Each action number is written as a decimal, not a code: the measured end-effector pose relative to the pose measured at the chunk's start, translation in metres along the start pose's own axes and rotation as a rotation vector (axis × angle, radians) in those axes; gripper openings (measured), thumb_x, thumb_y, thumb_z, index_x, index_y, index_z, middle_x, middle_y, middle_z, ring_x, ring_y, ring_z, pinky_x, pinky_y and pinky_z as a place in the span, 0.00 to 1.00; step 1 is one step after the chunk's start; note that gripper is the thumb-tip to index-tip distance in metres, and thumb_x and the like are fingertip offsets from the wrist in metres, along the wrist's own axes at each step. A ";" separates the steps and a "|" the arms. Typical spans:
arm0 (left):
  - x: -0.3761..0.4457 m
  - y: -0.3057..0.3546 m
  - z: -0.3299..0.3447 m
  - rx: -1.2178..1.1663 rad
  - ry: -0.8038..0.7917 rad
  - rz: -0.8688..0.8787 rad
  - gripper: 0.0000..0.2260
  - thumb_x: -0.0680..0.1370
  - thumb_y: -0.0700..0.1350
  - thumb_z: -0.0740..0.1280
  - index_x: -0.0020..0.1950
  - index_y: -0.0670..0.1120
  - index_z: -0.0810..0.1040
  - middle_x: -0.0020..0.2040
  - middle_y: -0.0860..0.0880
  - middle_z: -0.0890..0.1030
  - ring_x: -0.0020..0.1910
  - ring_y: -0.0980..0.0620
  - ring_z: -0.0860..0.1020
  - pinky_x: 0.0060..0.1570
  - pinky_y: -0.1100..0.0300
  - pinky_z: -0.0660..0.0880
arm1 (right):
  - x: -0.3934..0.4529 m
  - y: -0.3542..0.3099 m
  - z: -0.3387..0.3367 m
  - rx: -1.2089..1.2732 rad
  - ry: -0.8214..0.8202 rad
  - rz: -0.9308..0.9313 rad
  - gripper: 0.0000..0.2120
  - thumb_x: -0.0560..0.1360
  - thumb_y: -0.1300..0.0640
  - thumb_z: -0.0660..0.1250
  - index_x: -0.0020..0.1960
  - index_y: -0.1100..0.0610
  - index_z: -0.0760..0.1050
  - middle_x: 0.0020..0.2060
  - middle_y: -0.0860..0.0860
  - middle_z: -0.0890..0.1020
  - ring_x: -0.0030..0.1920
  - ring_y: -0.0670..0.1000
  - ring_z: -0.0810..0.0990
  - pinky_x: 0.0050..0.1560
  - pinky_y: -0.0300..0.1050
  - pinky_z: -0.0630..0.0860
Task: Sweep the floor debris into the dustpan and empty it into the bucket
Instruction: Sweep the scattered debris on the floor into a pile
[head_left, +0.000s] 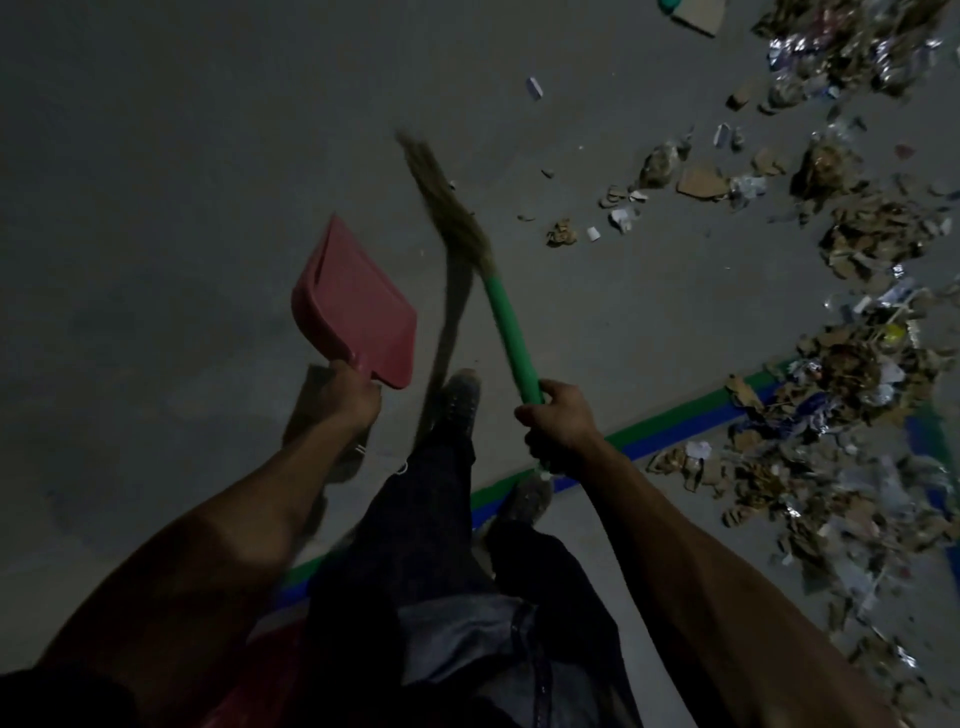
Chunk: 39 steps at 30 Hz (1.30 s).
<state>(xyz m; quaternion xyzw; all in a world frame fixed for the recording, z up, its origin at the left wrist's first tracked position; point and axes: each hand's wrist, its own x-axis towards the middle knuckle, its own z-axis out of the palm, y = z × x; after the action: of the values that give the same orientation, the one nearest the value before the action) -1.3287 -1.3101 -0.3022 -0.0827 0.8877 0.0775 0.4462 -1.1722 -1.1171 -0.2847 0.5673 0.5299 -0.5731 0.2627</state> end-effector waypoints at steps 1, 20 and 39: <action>0.001 0.001 0.001 -0.003 0.002 -0.004 0.24 0.81 0.44 0.60 0.74 0.37 0.58 0.64 0.35 0.74 0.59 0.35 0.75 0.48 0.52 0.68 | 0.004 0.000 -0.007 0.079 0.026 0.032 0.22 0.76 0.66 0.66 0.69 0.62 0.68 0.32 0.58 0.74 0.20 0.51 0.71 0.23 0.41 0.68; -0.075 -0.007 0.043 -0.067 0.058 0.049 0.24 0.79 0.44 0.58 0.75 0.39 0.59 0.67 0.36 0.72 0.62 0.36 0.74 0.61 0.47 0.72 | -0.085 0.099 -0.049 0.264 0.131 -0.092 0.29 0.75 0.68 0.66 0.74 0.62 0.64 0.37 0.60 0.77 0.21 0.51 0.72 0.23 0.42 0.70; -0.132 -0.053 0.091 -0.121 0.111 0.050 0.23 0.79 0.46 0.61 0.72 0.42 0.63 0.61 0.38 0.76 0.49 0.40 0.77 0.45 0.54 0.72 | -0.099 0.227 -0.105 -0.016 0.050 0.123 0.15 0.74 0.68 0.67 0.60 0.68 0.73 0.34 0.59 0.77 0.25 0.53 0.76 0.27 0.44 0.73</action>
<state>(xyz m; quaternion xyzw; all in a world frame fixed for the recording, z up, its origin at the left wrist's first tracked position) -1.1688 -1.3327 -0.2531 -0.0914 0.9065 0.1377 0.3886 -0.9065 -1.1201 -0.2411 0.6107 0.5049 -0.5374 0.2886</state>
